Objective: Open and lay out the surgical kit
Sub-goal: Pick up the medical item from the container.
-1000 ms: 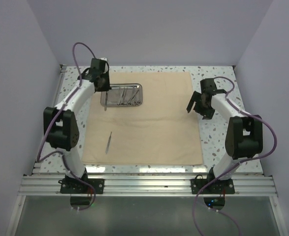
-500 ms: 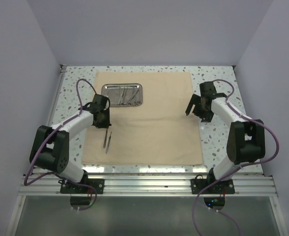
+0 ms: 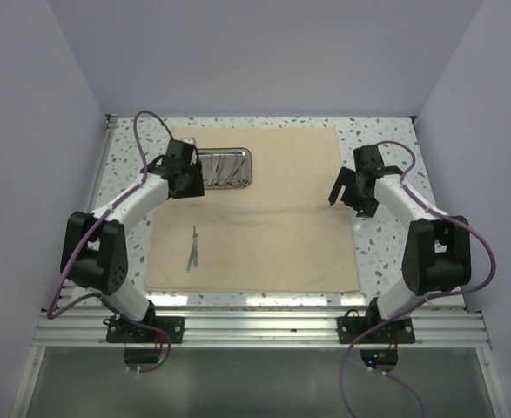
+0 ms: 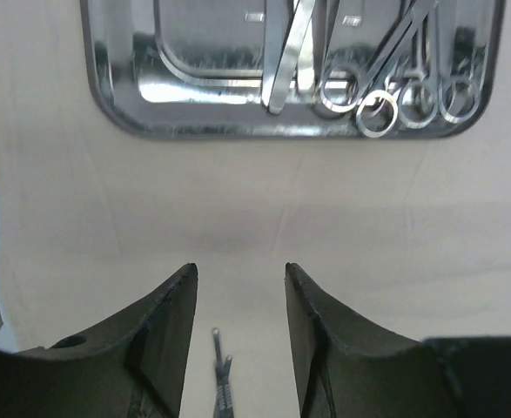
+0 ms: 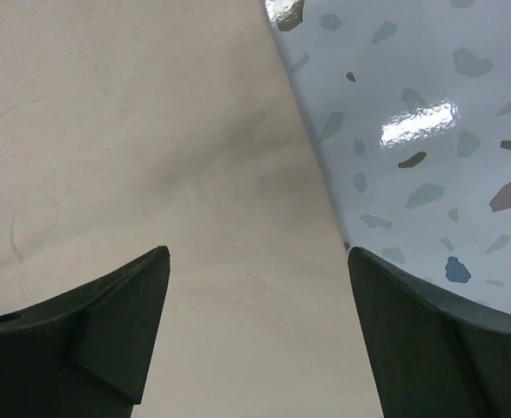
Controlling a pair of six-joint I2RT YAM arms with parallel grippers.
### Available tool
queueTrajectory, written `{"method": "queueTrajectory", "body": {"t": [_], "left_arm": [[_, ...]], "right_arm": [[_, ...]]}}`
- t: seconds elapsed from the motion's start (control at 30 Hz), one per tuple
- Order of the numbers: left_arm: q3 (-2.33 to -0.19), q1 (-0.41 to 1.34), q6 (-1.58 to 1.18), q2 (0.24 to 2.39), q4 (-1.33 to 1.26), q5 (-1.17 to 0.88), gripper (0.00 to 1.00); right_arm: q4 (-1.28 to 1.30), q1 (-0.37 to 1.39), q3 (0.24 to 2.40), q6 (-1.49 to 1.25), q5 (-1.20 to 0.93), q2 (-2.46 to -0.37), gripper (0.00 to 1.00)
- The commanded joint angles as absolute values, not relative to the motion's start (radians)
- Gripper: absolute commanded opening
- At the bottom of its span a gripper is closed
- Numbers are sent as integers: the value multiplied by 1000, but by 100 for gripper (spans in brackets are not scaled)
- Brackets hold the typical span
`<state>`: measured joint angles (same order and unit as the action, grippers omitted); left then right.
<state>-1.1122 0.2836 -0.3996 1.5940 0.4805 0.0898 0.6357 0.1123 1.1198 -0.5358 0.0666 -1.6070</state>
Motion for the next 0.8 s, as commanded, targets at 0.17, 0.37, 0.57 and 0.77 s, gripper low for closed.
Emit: {"method": "queueTrajectory", "body": {"t": [0.17, 0.37, 0.57, 0.77], "left_arm": [[-1607, 275, -339, 1980, 494, 114, 46], [-2004, 262, -336, 2270, 567, 114, 44], [-2241, 250, -333, 2439, 615, 126, 44], [-2230, 238, -331, 2467, 597, 138, 43]], "right_arm": [[646, 106, 1155, -512, 126, -1577, 88], [670, 100, 1184, -497, 147, -1585, 88], [678, 92, 1203, -494, 161, -1615, 88], [680, 84, 1236, -495, 164, -1658, 88]]}}
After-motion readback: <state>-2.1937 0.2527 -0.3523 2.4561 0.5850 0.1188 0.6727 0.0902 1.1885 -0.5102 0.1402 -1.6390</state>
